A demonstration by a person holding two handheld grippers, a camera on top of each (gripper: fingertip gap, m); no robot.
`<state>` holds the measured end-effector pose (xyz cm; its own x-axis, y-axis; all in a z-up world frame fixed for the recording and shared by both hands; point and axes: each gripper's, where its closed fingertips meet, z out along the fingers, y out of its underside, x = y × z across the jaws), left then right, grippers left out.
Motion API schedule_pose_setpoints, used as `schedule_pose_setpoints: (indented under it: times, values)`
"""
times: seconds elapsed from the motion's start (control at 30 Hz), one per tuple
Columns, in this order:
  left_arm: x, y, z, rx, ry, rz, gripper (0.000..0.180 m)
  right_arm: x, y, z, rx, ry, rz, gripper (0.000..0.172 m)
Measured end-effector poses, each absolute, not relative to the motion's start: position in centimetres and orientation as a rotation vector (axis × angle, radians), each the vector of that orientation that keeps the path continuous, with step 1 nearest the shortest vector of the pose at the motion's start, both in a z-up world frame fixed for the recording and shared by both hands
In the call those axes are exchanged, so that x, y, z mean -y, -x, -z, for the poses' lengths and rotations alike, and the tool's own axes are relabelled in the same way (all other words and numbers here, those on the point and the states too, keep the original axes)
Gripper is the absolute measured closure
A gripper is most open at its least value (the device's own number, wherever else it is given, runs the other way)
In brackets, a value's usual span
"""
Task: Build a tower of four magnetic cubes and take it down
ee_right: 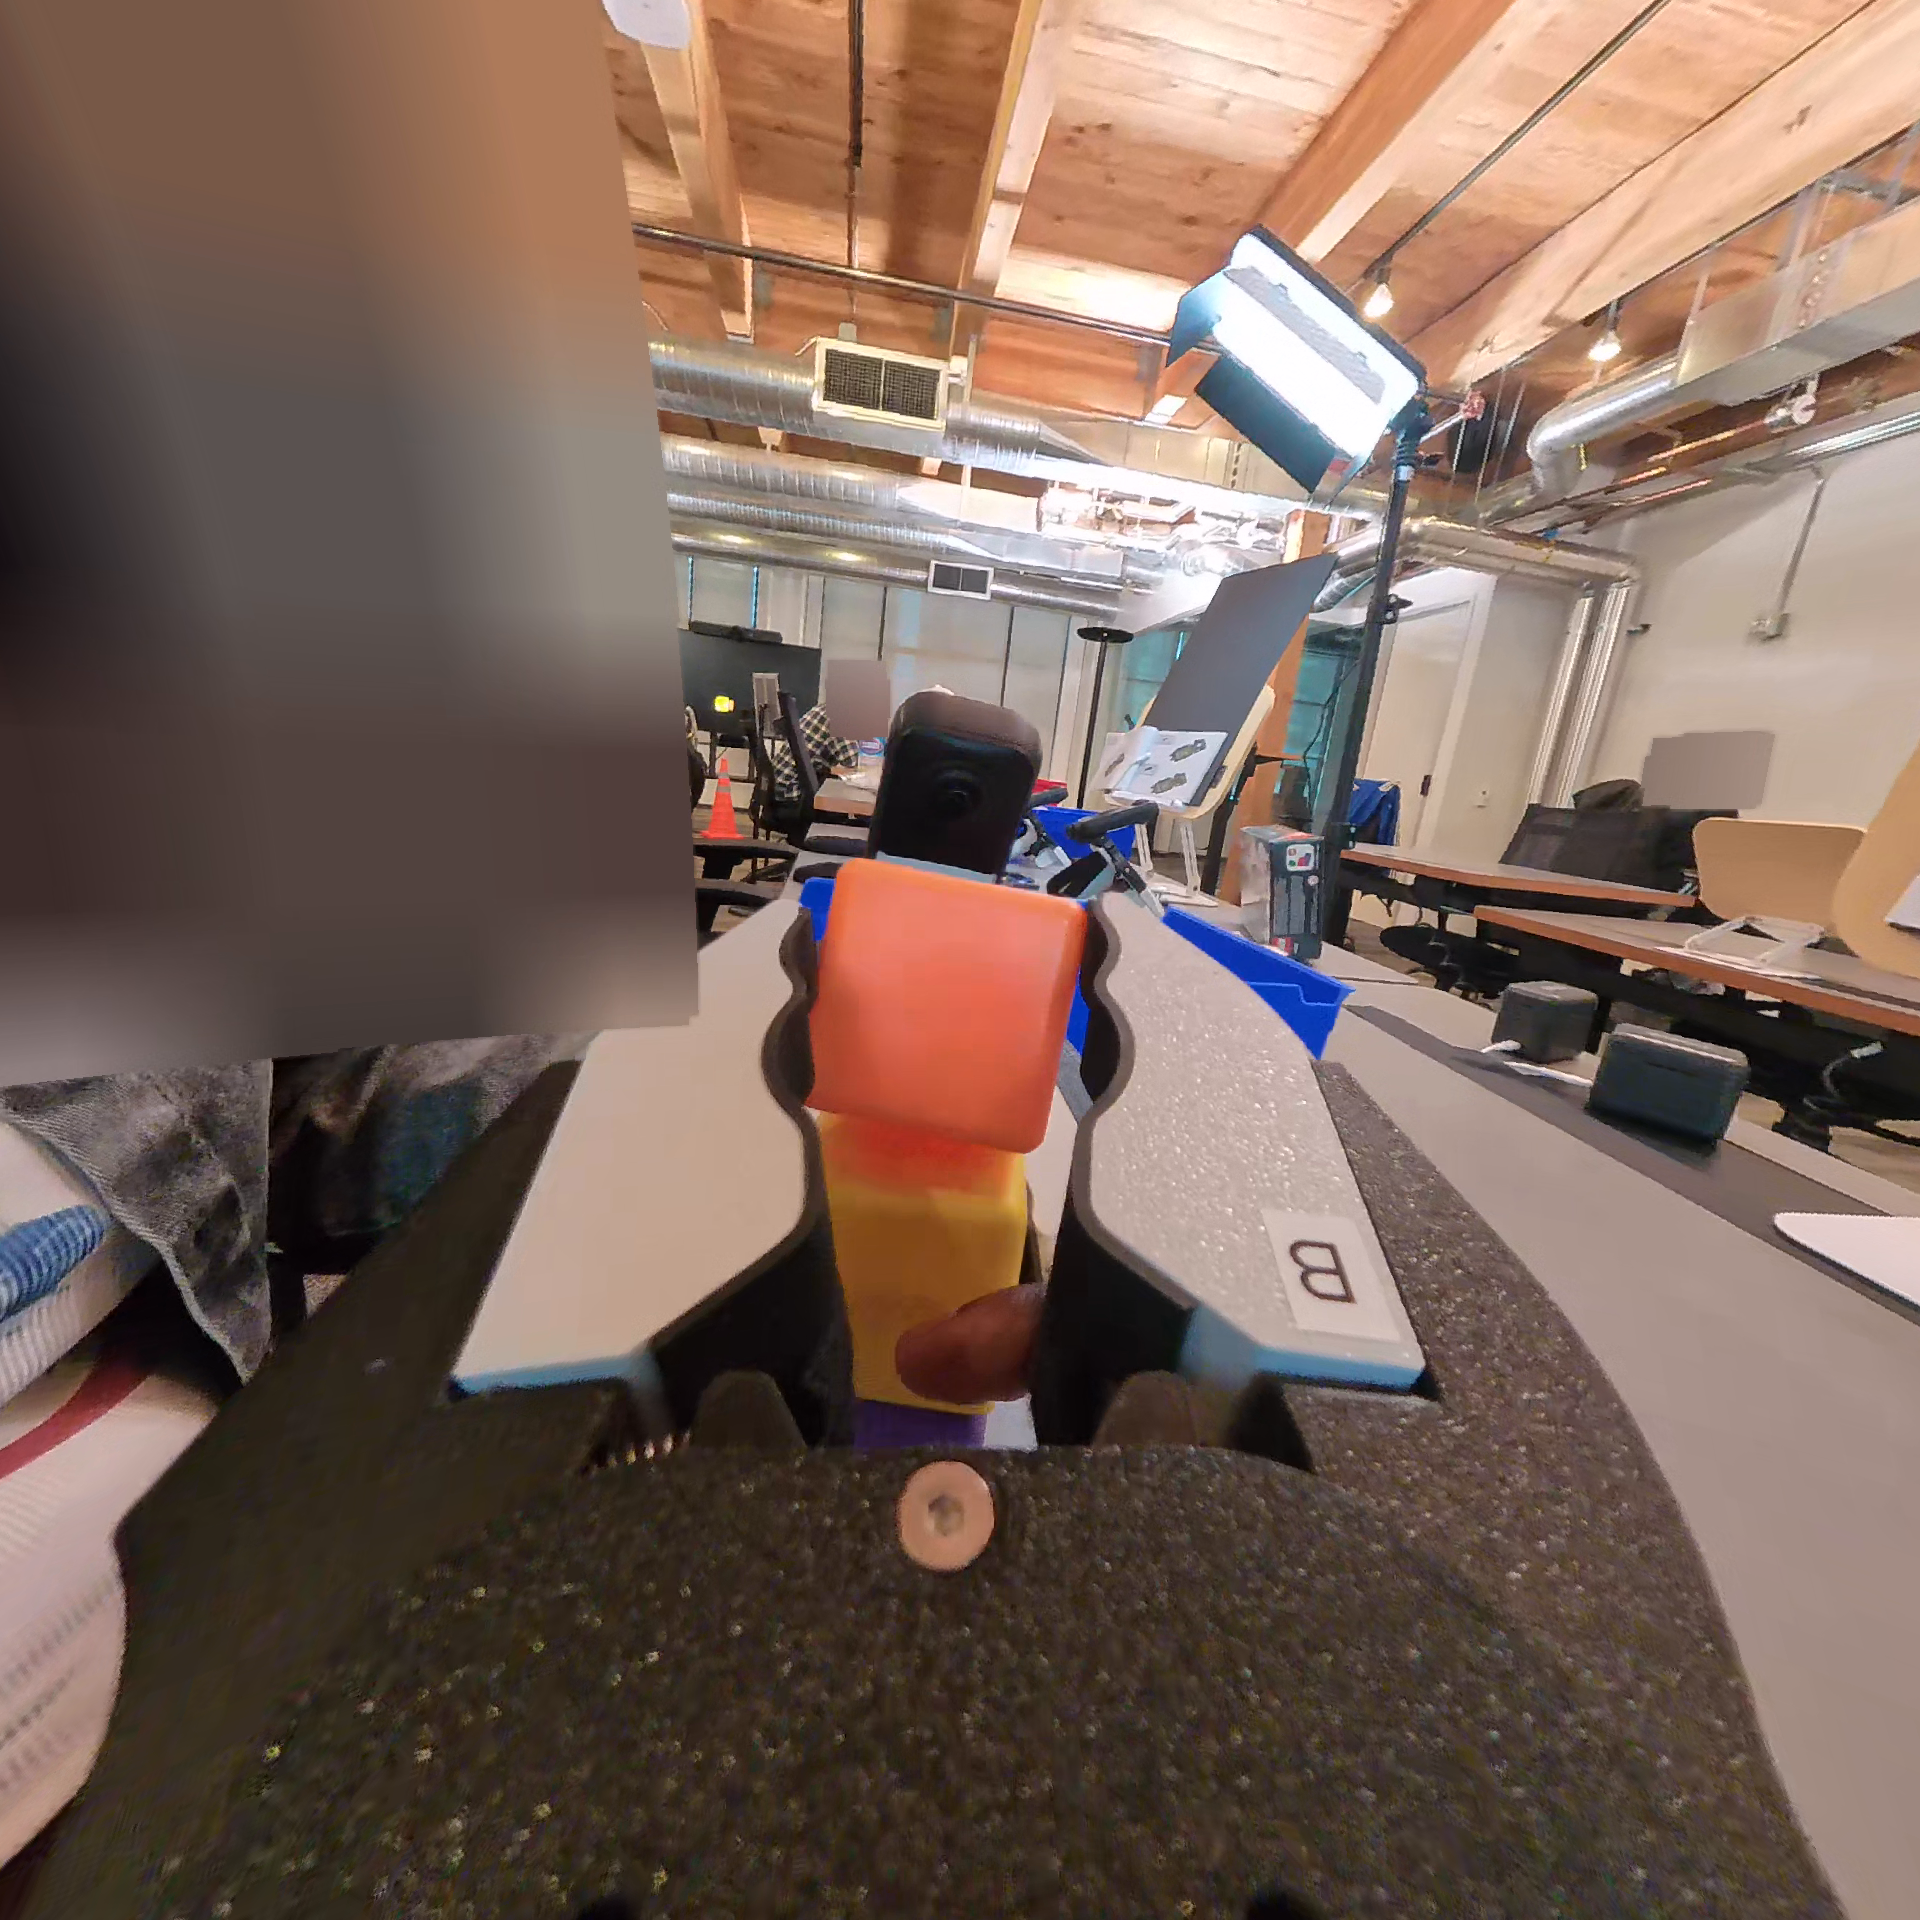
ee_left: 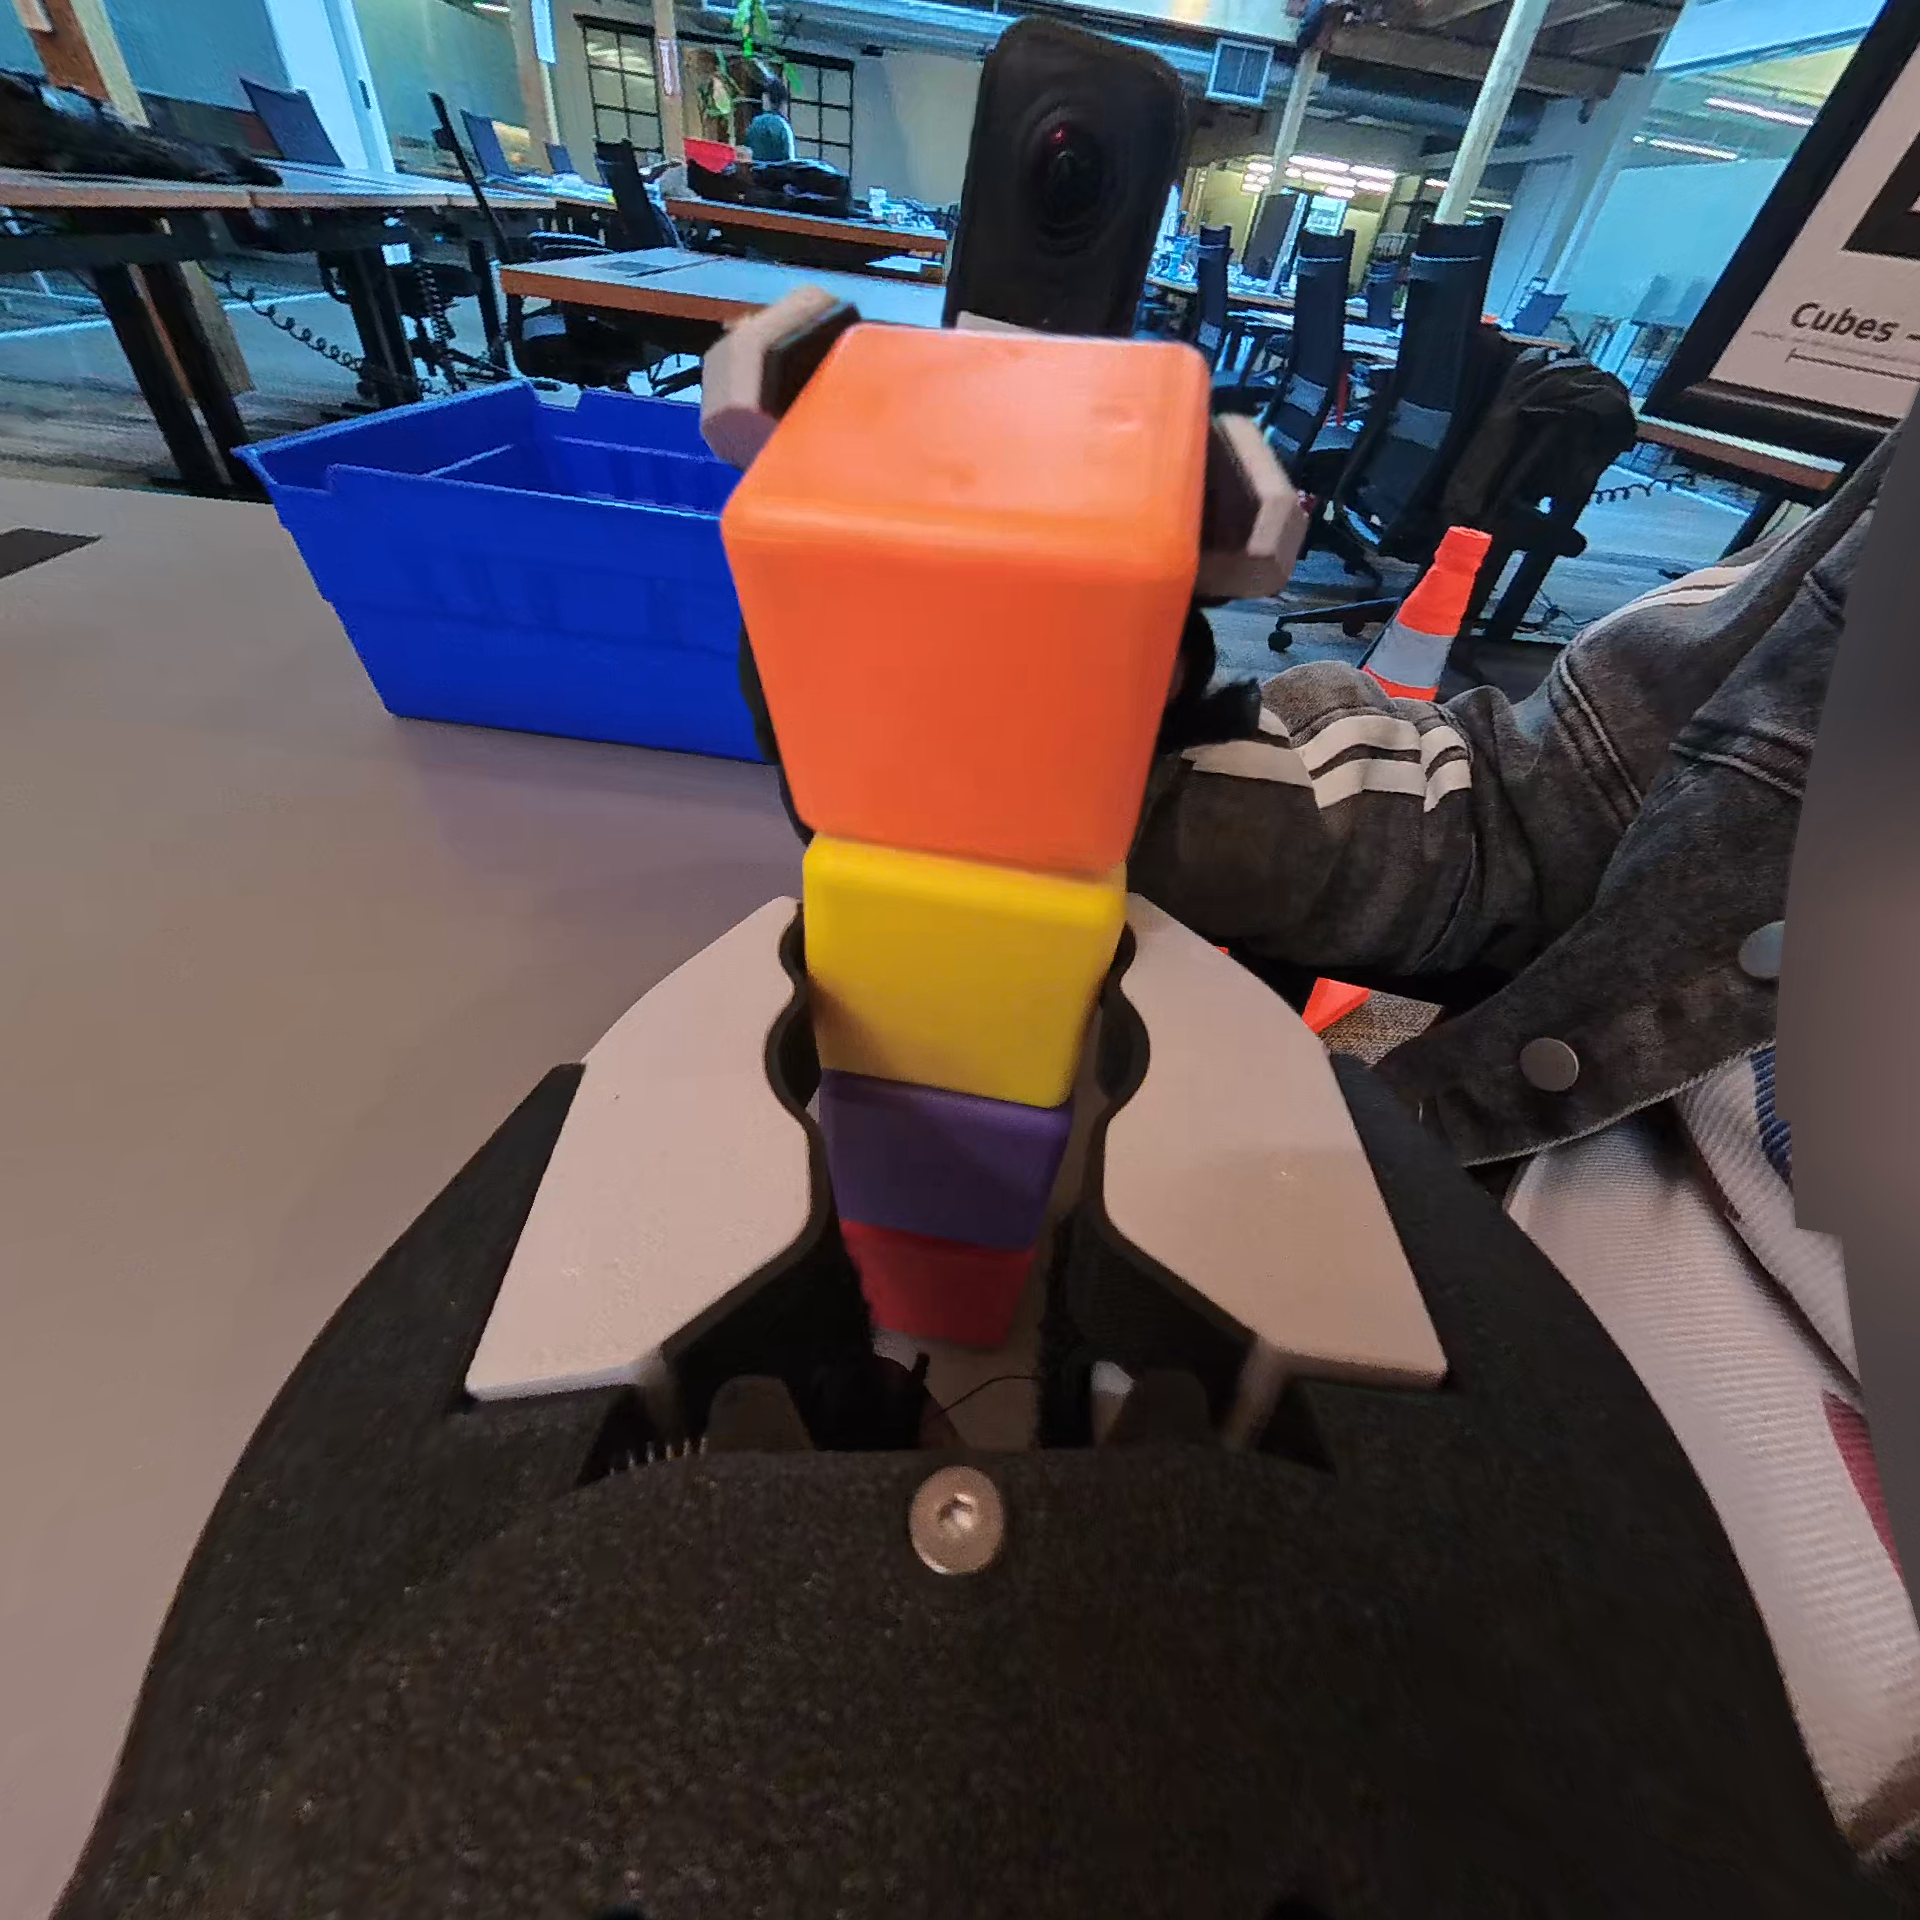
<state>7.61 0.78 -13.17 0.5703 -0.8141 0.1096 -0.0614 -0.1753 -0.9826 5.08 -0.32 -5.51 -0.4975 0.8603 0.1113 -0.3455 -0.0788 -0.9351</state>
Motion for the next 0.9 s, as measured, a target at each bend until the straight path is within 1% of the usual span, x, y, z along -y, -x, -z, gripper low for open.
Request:
schedule_pose_setpoints:
  times: [0.5,0.9]
  values:
    - [-0.8,-7.2,13.1,-0.735,1.622,0.789,0.129,0.0,-5.2,6.4,1.34,0.621,-1.692,0.124]
    - [-1.5,-7.0,13.4,-0.754,1.631,0.647,0.13,-0.6,-5.2,6.7,1.347,0.647,-1.701,0.124]
